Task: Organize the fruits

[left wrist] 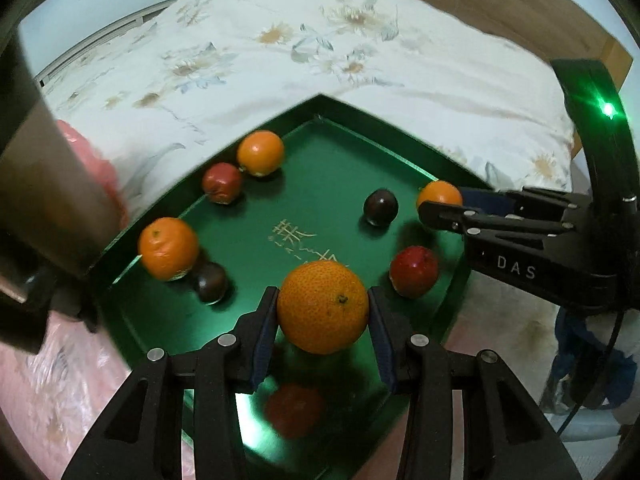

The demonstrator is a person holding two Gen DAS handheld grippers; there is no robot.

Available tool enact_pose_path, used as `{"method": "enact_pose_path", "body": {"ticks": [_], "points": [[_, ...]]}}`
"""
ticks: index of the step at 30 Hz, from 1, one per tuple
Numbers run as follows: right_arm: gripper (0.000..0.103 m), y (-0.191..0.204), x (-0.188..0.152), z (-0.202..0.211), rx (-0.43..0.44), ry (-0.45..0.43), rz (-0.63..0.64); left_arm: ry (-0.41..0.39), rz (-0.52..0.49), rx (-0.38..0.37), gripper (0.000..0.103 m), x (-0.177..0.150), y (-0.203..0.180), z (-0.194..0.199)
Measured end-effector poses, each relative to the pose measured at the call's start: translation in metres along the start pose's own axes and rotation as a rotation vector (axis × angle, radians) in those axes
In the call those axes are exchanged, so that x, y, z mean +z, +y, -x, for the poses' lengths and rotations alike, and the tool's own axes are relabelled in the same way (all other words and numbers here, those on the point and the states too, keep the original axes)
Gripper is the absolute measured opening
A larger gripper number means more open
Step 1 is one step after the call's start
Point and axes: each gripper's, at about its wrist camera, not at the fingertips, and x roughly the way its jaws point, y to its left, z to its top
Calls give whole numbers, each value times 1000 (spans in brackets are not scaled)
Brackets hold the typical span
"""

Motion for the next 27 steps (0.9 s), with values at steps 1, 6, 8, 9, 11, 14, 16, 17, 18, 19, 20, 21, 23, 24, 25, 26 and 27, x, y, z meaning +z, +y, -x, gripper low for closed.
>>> {"method": "enact_pose_path", "body": {"ticks": [1,6,8,9,11,14,16,17,18,19,20,21,23,24,25,26,27], "points": [[42,-3,0,-6,-5,6,1,6,-2,2,38,0,-2,-4],[45,-4,-1,-10,1,-9,9,36,-17,25,39,-4,-6,-22],[47,-2,-2,-12,3,-4,11,32,-18,26,39,-5,-6,-21],[49,-1,-2,-12,1,-3,10,34,-16,23,39,-5,-5,-21],[59,-2,-4,-11,-7,-4,-2,35,-11,12,39,-6,-3,-18],[84,-3,-5,-6,-17,-17,-26,1,-24,12,45,-8,-1,-4],[87,-2,-4,-4,-27,-20,-33,-26,-27,5,53,-8,-1,7],[87,-2,-4,-2,-33,-20,-37,-42,-28,-2,53,-9,0,14],[87,-1,-3,0,-41,-23,-40,-58,-31,-8,53,-10,0,21],[87,2,-3,5,-54,-30,-39,-74,-33,-9,54,-11,1,29],[87,4,-3,10,-63,-39,-38,-89,-34,-7,56,-14,2,36],[87,7,-3,14,-69,-47,-37,-110,-30,-6,57,-19,5,46],[95,20,-4,26,-75,-72,-23,-135,-12,-7,59,-26,14,59],[97,27,-5,31,-75,-80,-15,-146,2,-4,60,-32,20,67],[97,39,-7,37,-73,-90,-1,-155,16,2,62,-39,27,74],[98,48,-9,40,-68,-95,6,-162,28,10,64,-46,34,81],[98,56,-11,43,-61,-100,12,-168,41,22,65,-56,44,89]]}}
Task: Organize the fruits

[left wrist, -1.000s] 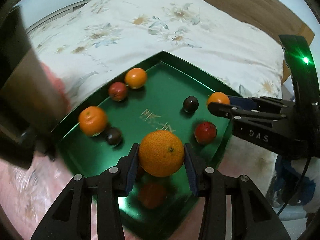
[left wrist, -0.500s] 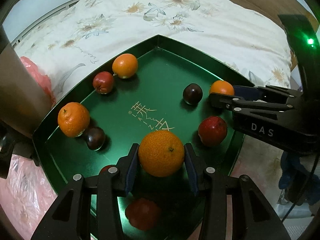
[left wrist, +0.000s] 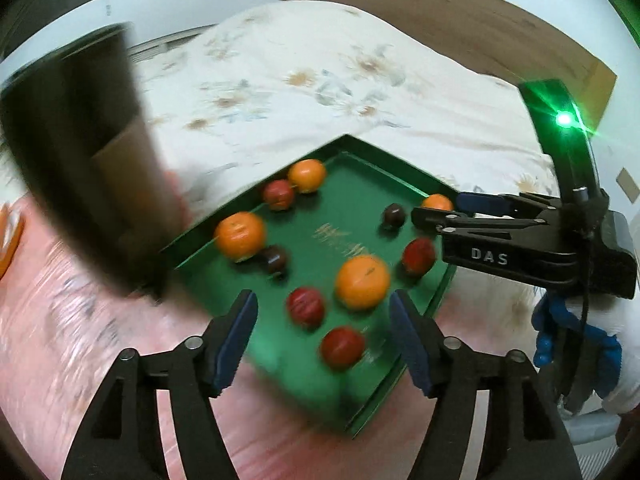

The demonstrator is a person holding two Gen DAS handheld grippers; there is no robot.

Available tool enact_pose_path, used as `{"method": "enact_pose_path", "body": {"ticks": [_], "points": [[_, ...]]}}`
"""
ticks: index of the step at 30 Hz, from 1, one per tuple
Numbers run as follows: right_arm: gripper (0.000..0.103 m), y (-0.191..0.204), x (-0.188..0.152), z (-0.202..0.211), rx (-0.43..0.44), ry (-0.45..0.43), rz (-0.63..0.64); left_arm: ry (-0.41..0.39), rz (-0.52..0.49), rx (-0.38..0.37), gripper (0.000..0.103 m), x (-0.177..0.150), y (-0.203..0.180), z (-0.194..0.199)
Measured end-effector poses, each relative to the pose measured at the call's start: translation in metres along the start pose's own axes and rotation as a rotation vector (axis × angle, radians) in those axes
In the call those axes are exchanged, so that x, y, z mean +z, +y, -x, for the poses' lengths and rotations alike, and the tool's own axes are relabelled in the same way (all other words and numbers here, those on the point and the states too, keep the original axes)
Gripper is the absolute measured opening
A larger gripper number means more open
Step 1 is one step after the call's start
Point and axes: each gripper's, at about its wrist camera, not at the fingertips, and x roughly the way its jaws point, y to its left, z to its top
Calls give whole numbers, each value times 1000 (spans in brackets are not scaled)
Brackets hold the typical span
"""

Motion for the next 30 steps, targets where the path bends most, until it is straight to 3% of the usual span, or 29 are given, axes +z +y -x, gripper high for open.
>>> {"method": "enact_pose_path", "body": {"ticks": [3,17,27,30], "points": [[103,30,-9,8,20,-7,12,-13,19,33,73,-21,22,21],[103,165,-55,49,123,-90,66,-67,135,201,76,-127,122,118],[103,227,-90,96,204,-226,118,-186,236,411,77,-200,158,190],[103,241,-99,119,236,-230,137,-207,283,449,88,-218,162,221]]}}
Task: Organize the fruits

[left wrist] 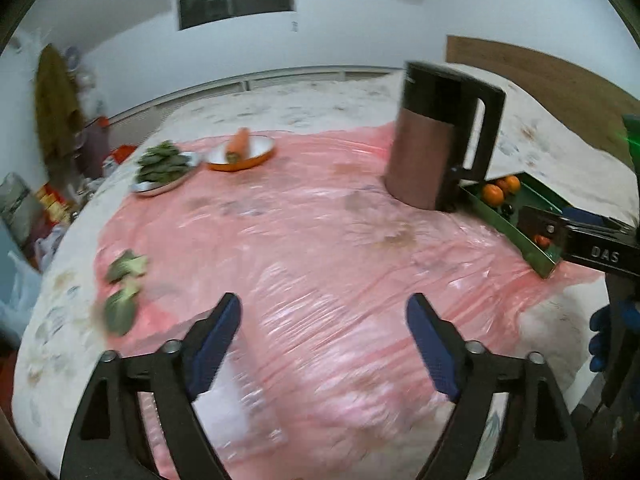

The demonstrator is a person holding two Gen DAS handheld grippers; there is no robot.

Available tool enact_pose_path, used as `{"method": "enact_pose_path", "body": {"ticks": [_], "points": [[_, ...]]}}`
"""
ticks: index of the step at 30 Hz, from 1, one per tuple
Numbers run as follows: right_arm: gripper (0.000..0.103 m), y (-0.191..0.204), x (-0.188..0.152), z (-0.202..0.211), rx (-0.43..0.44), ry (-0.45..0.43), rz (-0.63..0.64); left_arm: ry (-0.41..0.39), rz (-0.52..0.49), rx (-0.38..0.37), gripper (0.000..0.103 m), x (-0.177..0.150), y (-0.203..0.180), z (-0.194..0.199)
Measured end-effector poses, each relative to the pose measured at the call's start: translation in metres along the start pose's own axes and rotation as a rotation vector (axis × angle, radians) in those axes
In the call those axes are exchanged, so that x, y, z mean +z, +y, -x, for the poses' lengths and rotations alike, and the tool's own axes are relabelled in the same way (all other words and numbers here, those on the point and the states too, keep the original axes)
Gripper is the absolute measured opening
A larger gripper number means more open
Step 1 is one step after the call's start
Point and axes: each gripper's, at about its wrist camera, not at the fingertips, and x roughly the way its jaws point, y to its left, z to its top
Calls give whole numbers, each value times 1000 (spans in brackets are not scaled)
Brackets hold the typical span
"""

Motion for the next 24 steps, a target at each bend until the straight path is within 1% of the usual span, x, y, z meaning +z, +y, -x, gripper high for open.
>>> {"method": "enact_pose_path", "body": {"ticks": [1,2,3,6,9,11,13,16,19,24], "points": [[103,6,0,5,10,-6,8,-20,7,23,94,-3,6,9],[103,14,1,12,5,-16,22,-33,14,39,96,-3,11,14],[103,17,1,17,0,-25,25,-45,22,50,96,-5,16,19],[103,30,3,33,26,-46,16,-56,51,87,97,-5,30,29],[103,43,4,51,37,-77,45,-52,86,131,97,-3,43,39],[103,48,4,58,31,-89,57,-65,107,142,98,-4,48,47],[103,49,5,66,26,-102,55,-81,121,131,101,-6,53,58],[103,46,3,78,22,-131,27,-94,108,121,101,-7,51,72],[103,42,0,86,15,-141,-2,-107,87,125,101,-7,46,81],[103,40,-5,94,1,-155,3,-110,81,114,101,-8,41,91]]}}
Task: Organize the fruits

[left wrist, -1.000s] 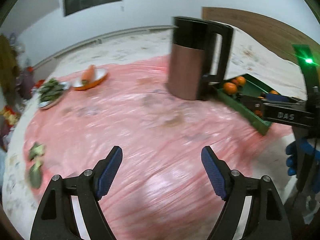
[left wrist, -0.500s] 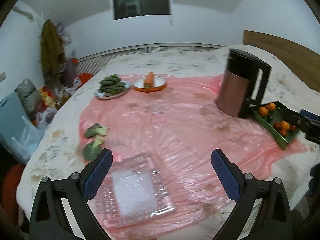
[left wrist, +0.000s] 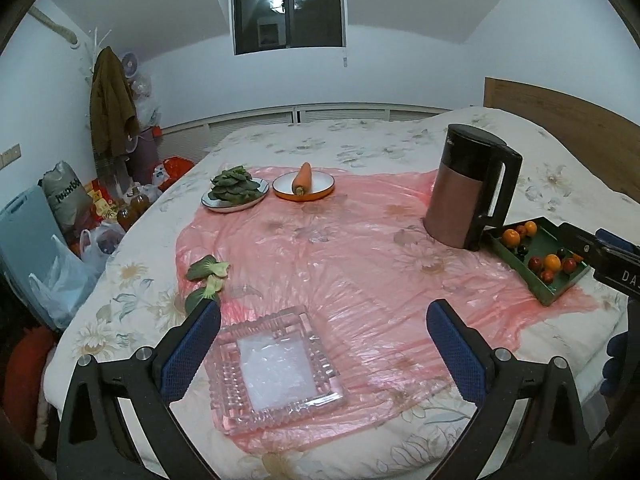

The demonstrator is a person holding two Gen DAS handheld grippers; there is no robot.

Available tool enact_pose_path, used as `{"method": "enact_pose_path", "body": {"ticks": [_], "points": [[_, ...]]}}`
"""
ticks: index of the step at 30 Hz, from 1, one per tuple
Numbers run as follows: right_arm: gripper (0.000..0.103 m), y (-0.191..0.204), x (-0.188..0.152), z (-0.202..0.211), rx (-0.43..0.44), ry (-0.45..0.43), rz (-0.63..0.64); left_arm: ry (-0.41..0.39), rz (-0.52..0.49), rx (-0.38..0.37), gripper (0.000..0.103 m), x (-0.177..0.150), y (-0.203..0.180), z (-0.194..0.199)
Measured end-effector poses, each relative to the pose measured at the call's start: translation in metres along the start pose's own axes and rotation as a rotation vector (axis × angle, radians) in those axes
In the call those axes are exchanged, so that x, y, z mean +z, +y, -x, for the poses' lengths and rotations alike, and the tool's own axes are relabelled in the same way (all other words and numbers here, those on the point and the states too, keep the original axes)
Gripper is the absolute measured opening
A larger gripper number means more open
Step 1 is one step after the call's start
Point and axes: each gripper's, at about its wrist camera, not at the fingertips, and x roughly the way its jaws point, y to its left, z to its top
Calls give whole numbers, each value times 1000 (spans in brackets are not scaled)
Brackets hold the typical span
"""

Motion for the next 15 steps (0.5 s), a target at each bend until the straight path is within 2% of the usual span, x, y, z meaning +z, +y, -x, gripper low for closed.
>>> {"method": "enact_pose_path", "body": {"ticks": [15], "points": [[103,-6,-3,7,-29,-19,-3,-11,-10,-2,101,2,-2,12]]}}
